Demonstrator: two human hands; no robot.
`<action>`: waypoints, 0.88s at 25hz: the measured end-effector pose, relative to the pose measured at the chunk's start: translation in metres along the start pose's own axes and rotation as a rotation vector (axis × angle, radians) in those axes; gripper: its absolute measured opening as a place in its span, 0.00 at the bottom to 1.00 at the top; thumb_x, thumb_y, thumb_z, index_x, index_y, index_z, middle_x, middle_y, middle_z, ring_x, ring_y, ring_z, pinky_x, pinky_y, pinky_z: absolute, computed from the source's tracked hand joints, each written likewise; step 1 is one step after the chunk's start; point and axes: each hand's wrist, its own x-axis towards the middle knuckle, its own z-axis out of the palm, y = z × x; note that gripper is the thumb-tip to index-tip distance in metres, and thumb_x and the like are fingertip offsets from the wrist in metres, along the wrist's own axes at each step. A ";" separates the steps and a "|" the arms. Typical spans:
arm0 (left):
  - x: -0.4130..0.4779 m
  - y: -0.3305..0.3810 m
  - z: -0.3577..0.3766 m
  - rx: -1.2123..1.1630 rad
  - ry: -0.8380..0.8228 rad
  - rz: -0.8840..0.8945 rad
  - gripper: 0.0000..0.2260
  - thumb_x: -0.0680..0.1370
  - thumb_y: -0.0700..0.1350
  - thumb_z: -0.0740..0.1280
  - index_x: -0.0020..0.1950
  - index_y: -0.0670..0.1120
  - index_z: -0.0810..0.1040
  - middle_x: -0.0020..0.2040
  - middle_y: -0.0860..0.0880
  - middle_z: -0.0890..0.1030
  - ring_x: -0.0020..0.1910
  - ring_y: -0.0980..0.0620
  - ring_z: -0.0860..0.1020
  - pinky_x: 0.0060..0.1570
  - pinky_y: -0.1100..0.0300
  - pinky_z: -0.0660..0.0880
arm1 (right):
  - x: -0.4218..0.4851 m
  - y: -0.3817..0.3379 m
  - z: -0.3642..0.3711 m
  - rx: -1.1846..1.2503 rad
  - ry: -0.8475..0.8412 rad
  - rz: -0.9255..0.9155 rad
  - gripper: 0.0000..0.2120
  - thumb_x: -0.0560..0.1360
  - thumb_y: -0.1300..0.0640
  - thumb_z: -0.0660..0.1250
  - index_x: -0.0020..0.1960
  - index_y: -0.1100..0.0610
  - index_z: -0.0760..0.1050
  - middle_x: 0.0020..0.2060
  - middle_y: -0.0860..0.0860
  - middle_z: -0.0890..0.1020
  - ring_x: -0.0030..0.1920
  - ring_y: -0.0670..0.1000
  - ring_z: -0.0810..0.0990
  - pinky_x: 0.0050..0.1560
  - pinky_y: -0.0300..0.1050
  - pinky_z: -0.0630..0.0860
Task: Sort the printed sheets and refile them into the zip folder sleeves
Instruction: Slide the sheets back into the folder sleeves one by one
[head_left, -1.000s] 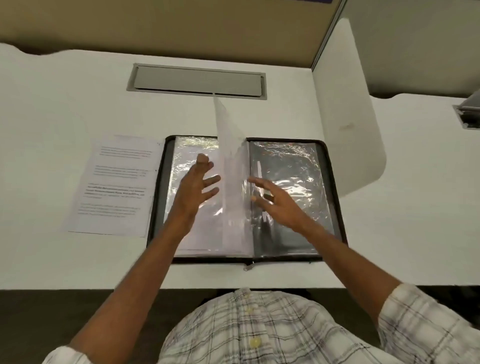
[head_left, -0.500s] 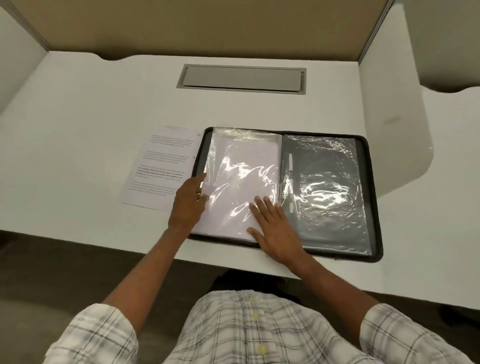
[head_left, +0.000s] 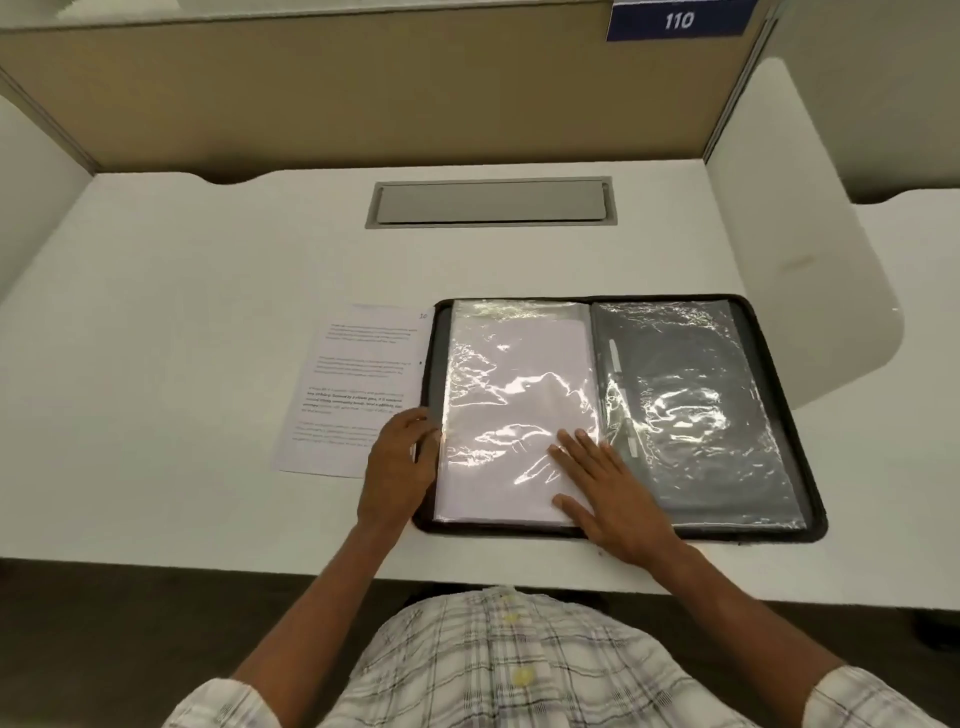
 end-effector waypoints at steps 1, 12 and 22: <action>0.007 -0.010 -0.013 -0.057 0.048 -0.027 0.10 0.81 0.43 0.71 0.62 0.47 0.84 0.64 0.50 0.81 0.64 0.52 0.77 0.69 0.56 0.71 | 0.000 -0.004 0.001 0.007 0.023 0.029 0.30 0.85 0.38 0.50 0.83 0.50 0.53 0.83 0.47 0.49 0.83 0.48 0.44 0.82 0.55 0.48; 0.084 -0.152 -0.112 0.202 -0.123 -0.362 0.41 0.73 0.53 0.79 0.80 0.42 0.65 0.75 0.41 0.69 0.74 0.38 0.65 0.72 0.42 0.64 | 0.146 -0.174 0.027 0.061 0.113 -0.083 0.24 0.78 0.51 0.71 0.73 0.57 0.74 0.71 0.56 0.76 0.69 0.56 0.75 0.69 0.52 0.72; 0.107 -0.146 -0.130 -0.227 -0.111 -0.473 0.20 0.74 0.62 0.75 0.57 0.48 0.82 0.52 0.48 0.85 0.53 0.45 0.84 0.52 0.50 0.80 | 0.169 -0.186 0.044 -0.013 -0.113 -0.164 0.22 0.77 0.54 0.73 0.68 0.60 0.75 0.73 0.59 0.72 0.71 0.59 0.72 0.77 0.56 0.65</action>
